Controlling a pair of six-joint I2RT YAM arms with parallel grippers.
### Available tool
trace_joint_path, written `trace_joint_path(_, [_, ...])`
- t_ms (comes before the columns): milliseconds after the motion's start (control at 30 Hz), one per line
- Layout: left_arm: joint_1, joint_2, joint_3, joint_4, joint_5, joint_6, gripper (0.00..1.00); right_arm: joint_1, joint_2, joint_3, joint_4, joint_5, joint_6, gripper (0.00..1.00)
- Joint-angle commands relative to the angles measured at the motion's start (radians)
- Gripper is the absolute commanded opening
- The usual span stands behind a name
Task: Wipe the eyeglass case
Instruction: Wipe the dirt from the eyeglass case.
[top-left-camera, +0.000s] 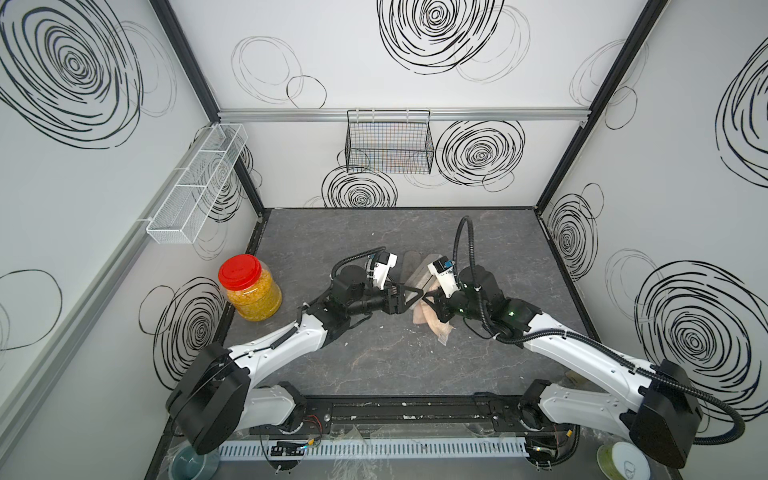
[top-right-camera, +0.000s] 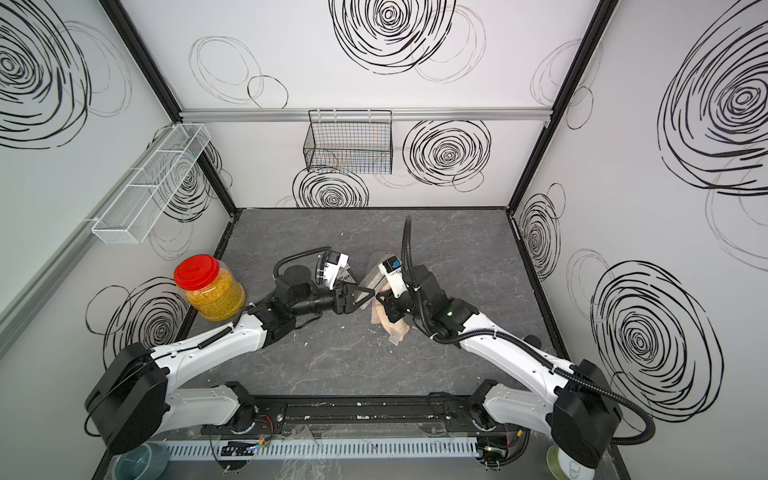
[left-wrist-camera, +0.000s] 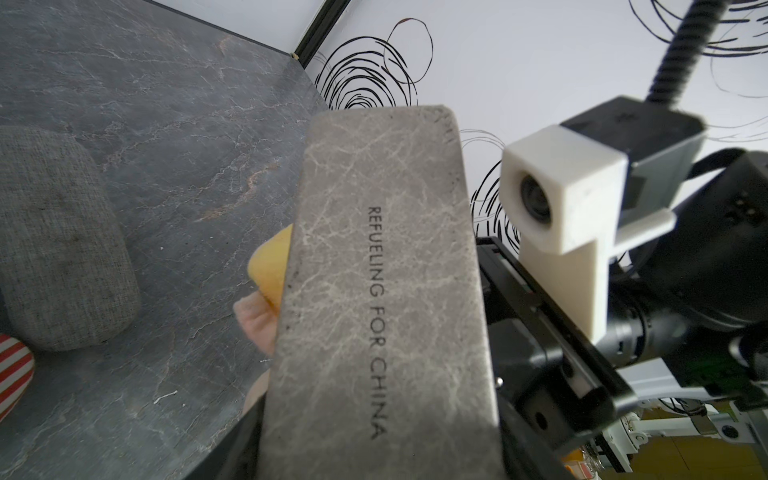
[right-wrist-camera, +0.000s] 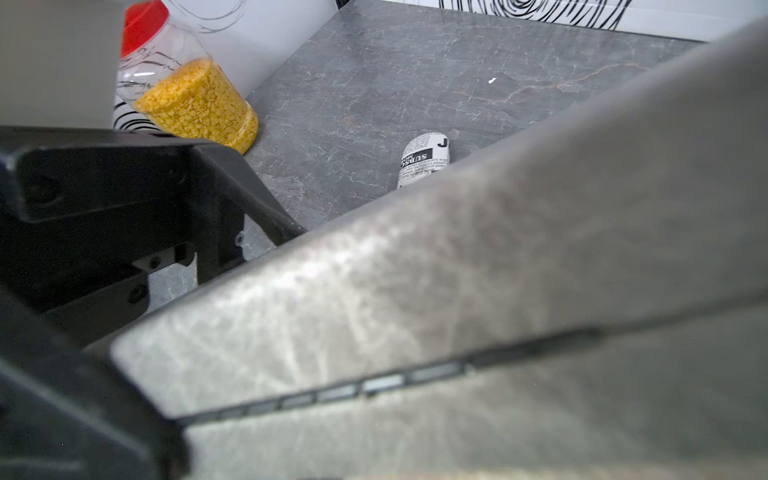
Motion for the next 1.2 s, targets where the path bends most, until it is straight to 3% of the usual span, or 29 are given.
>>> trace_joint_path(0, [-0.006,-0.013,0.035,0.034,0.021,0.022,0.59,-0.017,0.014,0.058,0.009,0.177,0.012,0.16])
trace_joint_path(167, [-0.005,-0.01,0.04,0.028,0.021,0.026,0.59,-0.072,0.021,0.076,-0.014,0.156,0.024,0.16])
trace_joint_path(333, [-0.004,0.008,0.047,0.037,0.024,0.027,0.59,-0.032,0.003,0.052,0.035,-0.09,-0.017,0.18])
trace_joint_path(467, [-0.005,0.021,0.047,0.054,0.029,0.019,0.59,0.016,0.003,0.05,0.046,-0.03,-0.048,0.18])
trace_joint_path(600, [-0.007,0.015,0.041,0.052,0.025,0.02,0.59,0.0,0.02,0.078,-0.007,0.18,0.002,0.17])
trace_joint_path(667, [-0.005,0.011,0.035,0.051,0.021,0.022,0.59,-0.026,0.014,0.083,-0.019,0.22,0.009,0.17])
trace_joint_path(867, [-0.006,-0.006,0.028,0.049,0.03,0.026,0.59,-0.073,-0.012,0.075,-0.019,0.208,0.009,0.19])
trace_joint_path(967, [-0.006,-0.018,0.027,0.044,0.023,0.035,0.59,-0.073,-0.017,0.056,0.016,0.075,-0.03,0.19])
trace_joint_path(1033, [-0.006,-0.022,0.024,0.053,0.013,0.037,0.59,-0.058,-0.019,0.047,0.031,0.001,-0.015,0.19])
trace_joint_path(1167, [-0.004,-0.008,0.035,0.067,0.024,0.028,0.59,0.002,-0.04,0.024,0.03,0.002,-0.02,0.15])
